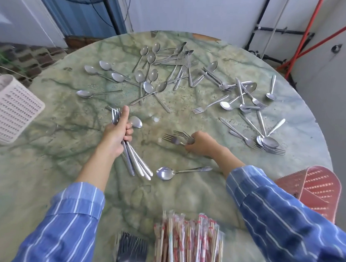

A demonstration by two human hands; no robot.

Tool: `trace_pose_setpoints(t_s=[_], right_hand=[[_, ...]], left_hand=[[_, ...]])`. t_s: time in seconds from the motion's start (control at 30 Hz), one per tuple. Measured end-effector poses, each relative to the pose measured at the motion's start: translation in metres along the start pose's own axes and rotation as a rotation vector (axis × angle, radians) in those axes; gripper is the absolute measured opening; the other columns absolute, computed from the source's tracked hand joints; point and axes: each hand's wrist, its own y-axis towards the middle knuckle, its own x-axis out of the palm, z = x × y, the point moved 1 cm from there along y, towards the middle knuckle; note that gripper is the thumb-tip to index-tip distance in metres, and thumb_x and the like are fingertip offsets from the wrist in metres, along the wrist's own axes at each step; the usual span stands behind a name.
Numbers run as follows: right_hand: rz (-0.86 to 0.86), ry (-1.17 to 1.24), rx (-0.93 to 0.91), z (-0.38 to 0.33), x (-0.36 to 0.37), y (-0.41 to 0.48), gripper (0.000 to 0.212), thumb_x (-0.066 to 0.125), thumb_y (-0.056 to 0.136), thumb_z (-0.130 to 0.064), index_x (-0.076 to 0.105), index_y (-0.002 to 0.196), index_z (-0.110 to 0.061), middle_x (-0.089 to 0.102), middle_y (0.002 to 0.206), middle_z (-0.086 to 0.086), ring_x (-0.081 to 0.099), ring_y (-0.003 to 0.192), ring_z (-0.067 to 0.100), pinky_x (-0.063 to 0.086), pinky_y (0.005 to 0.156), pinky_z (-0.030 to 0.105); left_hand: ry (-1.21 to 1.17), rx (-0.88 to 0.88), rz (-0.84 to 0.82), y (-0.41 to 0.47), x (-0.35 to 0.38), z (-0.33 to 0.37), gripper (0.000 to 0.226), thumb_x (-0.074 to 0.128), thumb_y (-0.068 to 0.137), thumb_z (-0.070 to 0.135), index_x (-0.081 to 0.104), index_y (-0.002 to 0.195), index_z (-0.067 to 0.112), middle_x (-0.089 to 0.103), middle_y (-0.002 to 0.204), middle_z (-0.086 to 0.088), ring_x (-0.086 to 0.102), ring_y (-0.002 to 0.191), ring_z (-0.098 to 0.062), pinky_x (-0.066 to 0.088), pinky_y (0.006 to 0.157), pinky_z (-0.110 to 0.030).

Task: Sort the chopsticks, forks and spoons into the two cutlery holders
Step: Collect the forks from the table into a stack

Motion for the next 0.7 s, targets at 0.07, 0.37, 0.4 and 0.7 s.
trace_pose_setpoints(t_s=[0.07, 0.37, 0.4, 0.7], right_hand=[[-0.028, 0.102, -0.03, -0.005, -0.004, -0.003, 0.036, 0.064, 0.079, -0.018, 0.037, 0.057, -0.015, 0.039, 0.057, 0.001, 0.033, 0.053, 0.017, 0.026, 0.049, 0.026], [-0.221, 0.808, -0.08, -0.066, -0.028, -0.057, 0.048, 0.068, 0.085, -0.015, 0.033, 0.054, -0.021, 0.026, 0.049, -0.001, 0.022, 0.041, 0.012, 0.019, 0.041, 0.019], [-0.264, 0.849, -0.075, -0.073, -0.026, -0.064, 0.046, 0.068, 0.086, -0.015, 0.035, 0.054, -0.02, 0.024, 0.05, -0.001, 0.02, 0.042, 0.012, 0.018, 0.039, 0.019], [-0.498, 1.118, 0.082, -0.131, 0.028, -0.123, 0.025, 0.052, 0.098, -0.034, 0.057, 0.086, -0.012, 0.025, 0.05, -0.006, 0.019, 0.04, 0.006, 0.016, 0.034, 0.016]], left_hand=[[0.005, -0.043, 0.005, -0.011, -0.004, -0.01, 0.037, 0.064, 0.081, 0.056, 0.053, 0.076, 0.022, 0.049, 0.06, 0.007, 0.045, 0.042, -0.001, 0.025, 0.035, -0.013], [-0.028, -0.083, -0.168, -0.055, 0.002, -0.023, 0.063, 0.069, 0.063, 0.056, 0.06, 0.099, 0.005, 0.072, 0.105, -0.012, 0.073, 0.084, -0.022, 0.06, 0.065, -0.028], [-0.025, -0.073, -0.164, -0.059, 0.003, -0.022, 0.067, 0.071, 0.056, 0.057, 0.061, 0.097, 0.005, 0.072, 0.104, -0.014, 0.072, 0.086, -0.023, 0.06, 0.072, -0.031], [-0.194, -0.078, -0.35, -0.085, -0.023, -0.022, 0.026, 0.054, 0.095, 0.033, 0.063, 0.111, 0.014, 0.073, 0.1, 0.001, 0.07, 0.076, -0.013, 0.057, 0.061, -0.026]])
